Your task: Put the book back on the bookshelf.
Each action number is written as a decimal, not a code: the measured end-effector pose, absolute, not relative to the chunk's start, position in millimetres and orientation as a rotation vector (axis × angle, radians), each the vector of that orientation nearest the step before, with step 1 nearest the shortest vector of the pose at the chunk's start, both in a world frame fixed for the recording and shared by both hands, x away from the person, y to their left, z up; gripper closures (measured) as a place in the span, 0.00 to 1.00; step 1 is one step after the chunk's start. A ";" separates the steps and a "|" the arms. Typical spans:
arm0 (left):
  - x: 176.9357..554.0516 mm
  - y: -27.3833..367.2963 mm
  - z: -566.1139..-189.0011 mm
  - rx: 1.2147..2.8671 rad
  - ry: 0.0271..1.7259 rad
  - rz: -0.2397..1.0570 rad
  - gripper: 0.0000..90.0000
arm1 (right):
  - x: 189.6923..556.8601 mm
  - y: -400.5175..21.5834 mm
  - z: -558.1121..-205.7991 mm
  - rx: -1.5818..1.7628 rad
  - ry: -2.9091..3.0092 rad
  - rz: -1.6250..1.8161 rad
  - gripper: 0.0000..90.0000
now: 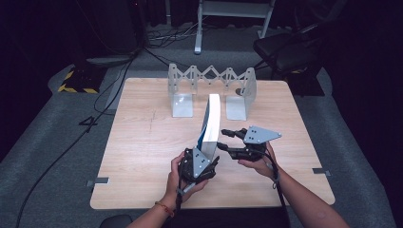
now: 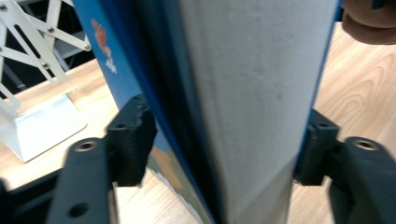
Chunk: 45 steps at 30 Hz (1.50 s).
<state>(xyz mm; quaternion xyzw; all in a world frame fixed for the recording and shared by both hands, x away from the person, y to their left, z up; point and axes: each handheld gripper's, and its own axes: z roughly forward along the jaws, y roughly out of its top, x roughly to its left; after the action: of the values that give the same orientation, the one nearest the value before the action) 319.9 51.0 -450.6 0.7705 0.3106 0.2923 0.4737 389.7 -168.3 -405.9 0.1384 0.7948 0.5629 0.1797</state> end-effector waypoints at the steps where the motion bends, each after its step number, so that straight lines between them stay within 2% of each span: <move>1: 319.9 53.7 -450.3 1.881 0.765 0.703 0.45 | 391.2 -169.0 -406.6 0.399 2.246 1.584 0.53; 5: 321.0 61.3 -449.2 1.884 0.767 0.706 0.60 | 394.7 -173.5 -405.3 0.430 2.224 1.579 0.54; 7: 322.9 64.4 -448.8 1.893 0.759 0.705 0.64 | 394.7 -174.1 -404.3 0.431 2.218 1.580 0.53; 12: 325.6 65.3 -449.4 1.898 0.741 0.688 0.62 | 394.2 -172.5 -402.8 0.422 2.213 1.574 0.53; 16: 331.0 59.1 -450.3 1.902 0.739 0.702 0.51 | 393.9 -168.7 -402.1 0.416 2.210 1.579 0.55; 18: 334.3 58.9 -450.2 1.893 0.740 0.697 0.50 | 394.3 -167.0 -402.1 0.421 2.213 1.583 0.55; 22: 336.7 61.5 -448.9 1.888 0.745 0.679 0.54 | 395.2 -166.9 -401.3 0.419 2.218 1.579 0.53; 26: 341.5 71.5 -447.0 1.888 0.749 0.644 0.66 | 397.7 -169.7 -402.7 0.425 2.219 1.557 0.48; 37: 339.5 91.5 -445.9 1.919 0.593 0.455 0.67 | 416.4 -214.1 -424.0 0.516 2.299 1.469 0.39; 41: 340.0 89.2 -443.5 1.889 0.507 0.270 0.67 | 422.9 -232.8 -426.0 0.500 2.335 1.487 0.35; 45: 339.0 75.6 -442.2 1.920 0.408 0.253 0.67 | 420.7 -246.8 -418.6 0.427 2.391 1.527 0.26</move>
<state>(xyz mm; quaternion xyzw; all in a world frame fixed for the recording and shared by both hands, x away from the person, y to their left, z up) 339.0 75.6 -442.2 0.8107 0.1722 0.1067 0.5492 420.7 -246.8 -418.6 0.1473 0.8256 0.5274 0.1358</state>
